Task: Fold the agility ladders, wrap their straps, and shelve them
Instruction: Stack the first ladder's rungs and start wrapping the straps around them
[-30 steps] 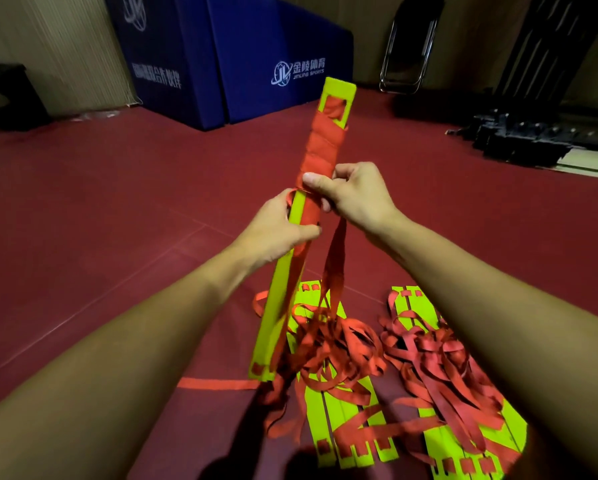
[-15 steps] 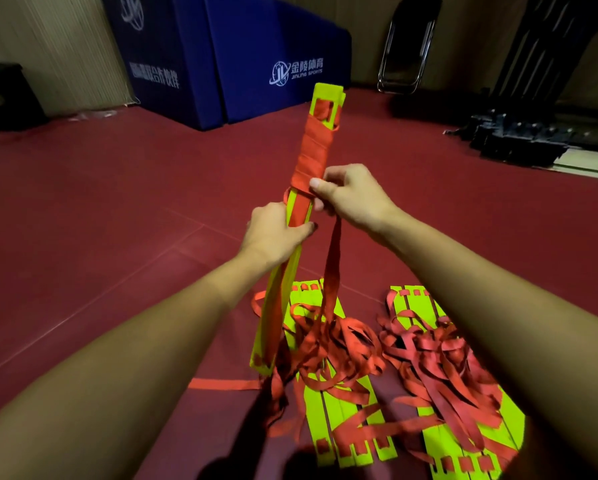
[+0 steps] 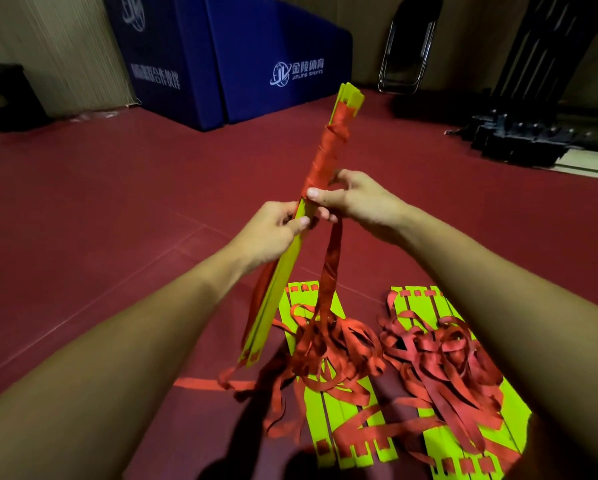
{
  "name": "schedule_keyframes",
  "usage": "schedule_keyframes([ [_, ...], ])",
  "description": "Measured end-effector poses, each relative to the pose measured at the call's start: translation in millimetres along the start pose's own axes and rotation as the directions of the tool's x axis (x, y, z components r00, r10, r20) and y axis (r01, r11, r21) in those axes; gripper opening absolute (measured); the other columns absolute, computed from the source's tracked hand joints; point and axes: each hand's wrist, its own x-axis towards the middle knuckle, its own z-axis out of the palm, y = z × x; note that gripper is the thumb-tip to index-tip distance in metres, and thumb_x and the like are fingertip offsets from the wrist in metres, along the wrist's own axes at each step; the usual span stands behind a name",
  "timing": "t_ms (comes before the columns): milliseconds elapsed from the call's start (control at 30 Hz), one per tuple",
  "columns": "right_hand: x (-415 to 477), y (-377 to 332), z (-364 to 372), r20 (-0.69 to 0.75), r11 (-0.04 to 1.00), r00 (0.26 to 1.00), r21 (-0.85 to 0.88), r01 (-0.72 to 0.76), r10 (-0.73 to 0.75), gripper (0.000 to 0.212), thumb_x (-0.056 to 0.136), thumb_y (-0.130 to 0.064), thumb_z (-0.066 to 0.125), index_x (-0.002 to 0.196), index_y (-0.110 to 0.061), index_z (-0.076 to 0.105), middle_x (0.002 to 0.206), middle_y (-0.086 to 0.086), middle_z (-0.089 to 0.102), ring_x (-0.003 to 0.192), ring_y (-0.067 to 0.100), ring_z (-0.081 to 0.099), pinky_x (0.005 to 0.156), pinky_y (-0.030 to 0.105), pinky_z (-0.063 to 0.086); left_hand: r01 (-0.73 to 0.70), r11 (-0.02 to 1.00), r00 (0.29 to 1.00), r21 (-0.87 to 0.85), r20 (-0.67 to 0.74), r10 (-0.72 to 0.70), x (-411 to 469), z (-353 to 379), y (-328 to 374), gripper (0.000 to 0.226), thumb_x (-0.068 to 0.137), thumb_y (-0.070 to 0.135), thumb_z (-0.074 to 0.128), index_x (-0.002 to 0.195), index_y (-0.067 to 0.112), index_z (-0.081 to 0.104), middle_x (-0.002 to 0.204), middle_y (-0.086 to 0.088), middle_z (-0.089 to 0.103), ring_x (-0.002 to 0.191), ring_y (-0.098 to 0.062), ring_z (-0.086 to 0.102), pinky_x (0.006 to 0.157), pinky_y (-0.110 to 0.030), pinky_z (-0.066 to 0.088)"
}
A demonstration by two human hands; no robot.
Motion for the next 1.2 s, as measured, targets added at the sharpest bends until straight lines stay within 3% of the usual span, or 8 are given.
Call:
schedule_keyframes([
  [167, 7, 9, -1, -0.089, 0.996, 0.996, -0.087, 0.023, -0.031, 0.010, 0.096, -0.014, 0.063, 0.099, -0.005, 0.060, 0.063, 0.004, 0.058, 0.057, 0.012, 0.050, 0.055, 0.019, 0.042, 0.034, 0.999, 0.993, 0.021, -0.114, -0.032, 7, 3, -10, 0.025, 0.100, 0.011, 0.051, 0.107, 0.021, 0.073, 0.094, -0.002, 0.073, 0.078, -0.010, 0.057, 0.074, -0.030, 0.042],
  [400, 13, 17, 0, -0.161, 0.951, 0.986, -0.308, -0.011, -0.041, 0.026, 0.093, -0.024, 0.068, 0.093, 0.003, 0.067, 0.067, 0.007, 0.064, 0.060, 0.018, 0.057, 0.060, 0.031, 0.046, 0.106, 0.994, 0.983, -0.017, -0.146, -0.107, 11, -4, -13, 0.028, 0.082, -0.003, 0.072, 0.098, 0.021, 0.070, 0.097, -0.009, 0.076, 0.087, -0.017, 0.070, 0.088, -0.040, 0.054],
  [567, 20, 20, 4, -0.291, 0.874, 0.948, -0.485, -0.030, -0.128, 0.038, 0.088, -0.043, 0.069, 0.068, -0.011, 0.062, 0.056, -0.003, 0.065, 0.047, 0.001, 0.055, 0.060, 0.029, 0.045, 0.204, 0.938, 0.949, 0.280, -0.290, -0.120, 13, 0, -16, 0.043, 0.062, 0.043, 0.086, 0.095, 0.024, 0.068, 0.085, 0.005, 0.075, 0.082, -0.016, 0.072, 0.079, -0.040, 0.057],
  [700, 24, 24, 5, -0.421, 0.825, 0.890, -0.555, -0.103, -0.173, 0.050, 0.085, -0.053, 0.066, 0.064, -0.008, 0.060, 0.057, 0.000, 0.066, 0.063, 0.020, 0.065, 0.064, 0.034, 0.049, 0.254, 0.818, 0.926, 0.517, -0.375, -0.050, 8, 10, -7, 0.039, 0.073, 0.057, 0.076, 0.092, 0.024, 0.068, 0.084, 0.005, 0.075, 0.094, -0.022, 0.068, 0.081, -0.036, 0.052],
  [767, 23, 23, 5, -0.454, 0.841, 0.874, -0.530, -0.109, -0.173, 0.052, 0.085, -0.054, 0.067, 0.062, -0.008, 0.058, 0.054, -0.002, 0.064, 0.059, 0.014, 0.064, 0.063, 0.031, 0.049, 0.241, 0.827, 0.932, 0.508, -0.358, -0.052, 8, 13, -2, 0.034, 0.077, 0.054, 0.073, 0.094, 0.024, 0.072, 0.087, 0.002, 0.076, 0.098, -0.023, 0.068, 0.084, -0.034, 0.050],
  [867, 18, 16, 3, -0.377, 0.894, 0.913, -0.447, -0.032, -0.156, 0.042, 0.089, -0.043, 0.068, 0.065, -0.008, 0.061, 0.052, -0.006, 0.062, 0.045, -0.001, 0.053, 0.055, 0.017, 0.039, 0.209, 0.879, 0.944, 0.429, -0.322, -0.067, 7, 11, 3, 0.034, 0.076, 0.048, 0.064, 0.098, 0.024, 0.075, 0.076, 0.001, 0.074, 0.089, -0.022, 0.070, 0.081, -0.033, 0.051],
  [1033, 13, 10, 1, -0.121, 0.930, 0.991, -0.368, 0.011, -0.060, 0.020, 0.097, -0.017, 0.060, 0.079, -0.012, 0.065, 0.065, -0.006, 0.061, 0.059, 0.006, 0.048, 0.058, 0.017, 0.039, 0.168, 0.884, 0.956, 0.436, -0.291, -0.038, 9, 6, 0, 0.015, 0.088, 0.023, 0.060, 0.093, 0.019, 0.073, 0.054, 0.000, 0.052, 0.064, -0.027, 0.049, 0.062, -0.029, 0.033],
  [1200, 14, 17, 4, -0.168, 0.965, 0.986, -0.259, -0.052, 0.008, 0.021, 0.098, -0.017, 0.060, 0.079, -0.008, 0.061, 0.064, 0.000, 0.063, 0.056, 0.011, 0.050, 0.063, 0.028, 0.042, 0.176, 0.930, 0.965, 0.324, -0.243, -0.098, 13, 7, -2, 0.027, 0.084, 0.028, 0.055, 0.100, 0.015, 0.072, 0.078, -0.011, 0.074, 0.079, -0.034, 0.068, 0.073, -0.043, 0.054],
])
